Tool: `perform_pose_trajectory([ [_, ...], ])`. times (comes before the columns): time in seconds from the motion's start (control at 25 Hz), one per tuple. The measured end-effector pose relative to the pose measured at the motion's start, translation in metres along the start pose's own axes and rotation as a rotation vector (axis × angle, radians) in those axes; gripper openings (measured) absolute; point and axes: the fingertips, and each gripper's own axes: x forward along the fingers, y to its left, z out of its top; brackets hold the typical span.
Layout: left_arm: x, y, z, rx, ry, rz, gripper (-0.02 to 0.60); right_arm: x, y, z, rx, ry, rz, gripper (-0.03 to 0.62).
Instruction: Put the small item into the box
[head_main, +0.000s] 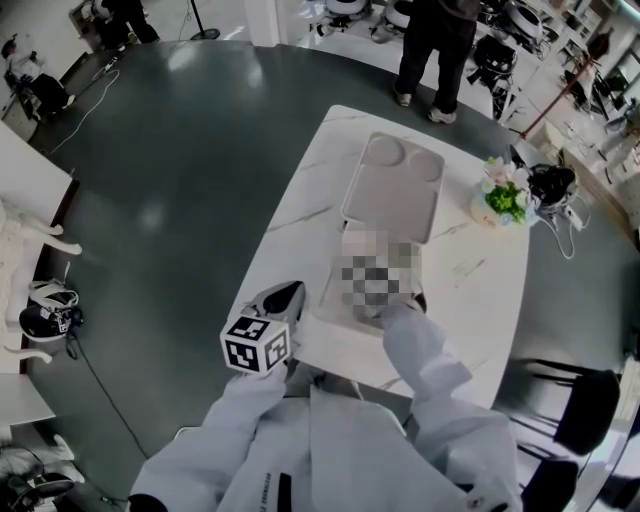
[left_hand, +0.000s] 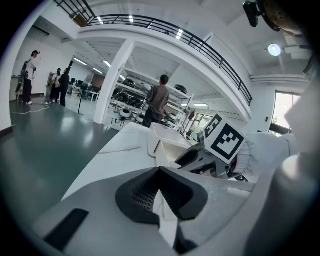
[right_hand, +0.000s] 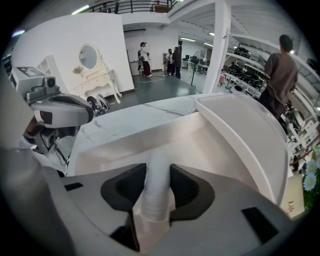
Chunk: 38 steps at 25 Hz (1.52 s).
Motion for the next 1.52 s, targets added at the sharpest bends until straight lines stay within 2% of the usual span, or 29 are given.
perform_pose_trajectory([
  [0.24,0.003,-0.002,0.004,0.012,-0.001,-0.011,-0.002,0.001,0.002,0.0,0.034,-0.01,0.027,0.201],
  [0.48,0.007,-0.008,0.013,0.026,-0.01,-0.03,-0.002,-0.018,-0.002,0.009,0.071,-0.087,0.014,0.207],
  [0.6,0.006,-0.013,0.021,0.037,-0.023,-0.045,-0.002,-0.03,-0.002,0.012,0.06,-0.124,-0.007,0.177],
  [0.76,0.001,-0.022,0.038,0.061,-0.054,-0.066,-0.002,-0.052,0.001,0.016,0.072,-0.203,-0.009,0.102],
  [1.0,-0.006,-0.037,0.062,0.088,-0.095,-0.098,-0.002,-0.093,0.004,0.02,0.116,-0.366,-0.016,0.014],
  [1.32,-0.018,-0.065,0.098,0.15,-0.171,-0.159,-0.002,-0.158,-0.006,0.022,0.275,-0.645,-0.015,-0.006],
  [1.52,-0.025,-0.078,0.114,0.189,-0.21,-0.184,-0.002,-0.189,-0.013,0.017,0.303,-0.765,-0.048,-0.006],
])
